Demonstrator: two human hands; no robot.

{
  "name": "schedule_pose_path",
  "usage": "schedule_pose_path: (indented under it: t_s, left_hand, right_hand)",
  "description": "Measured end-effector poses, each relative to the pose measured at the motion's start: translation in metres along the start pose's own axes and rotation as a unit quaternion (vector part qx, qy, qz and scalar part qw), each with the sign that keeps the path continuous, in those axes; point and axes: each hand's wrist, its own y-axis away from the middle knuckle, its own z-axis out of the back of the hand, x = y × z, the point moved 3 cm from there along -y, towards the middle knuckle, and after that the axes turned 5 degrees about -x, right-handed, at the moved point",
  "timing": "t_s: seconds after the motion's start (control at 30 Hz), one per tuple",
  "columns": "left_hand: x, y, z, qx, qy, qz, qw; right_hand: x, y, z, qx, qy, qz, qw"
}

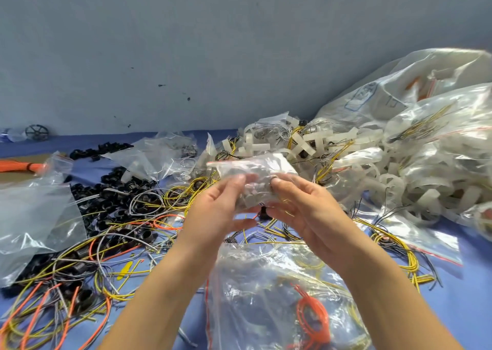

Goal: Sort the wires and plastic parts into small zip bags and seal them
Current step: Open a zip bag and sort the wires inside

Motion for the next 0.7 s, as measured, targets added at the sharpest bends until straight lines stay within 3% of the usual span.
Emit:
schedule_pose_path:
  t_s: [0.07,0.13,0.4,0.6,0.7]
  left_hand:
    - [-0.015,0.002,0.001,-0.002,-0.109,-0.129,0.986]
    - [-0.022,0.003,0.002,-0.009,-0.129,-0.164,0.978]
    - [-0.008,0.006,0.009,0.039,-0.001,-0.016,0.999]
    - [-0.001,0.004,0.011,0.082,0.002,0.014,0.997]
    - [0.003,0.003,0.011,0.109,-0.031,0.030,0.993]
  right_hand:
    - [-0.006,0.003,-0.002,0.044,-0.070,-0.033,0.996]
    - [-0.010,0.007,-0.006,0.077,-0.070,-0.031,0.994]
    - [-0.001,0.012,-0.013,0.144,0.010,0.009,0.989]
    - [-0.004,0.004,-0.004,0.052,0.012,0.029,0.998]
    - [-0.001,0.005,-0.002,0.050,0.033,0.036,0.998]
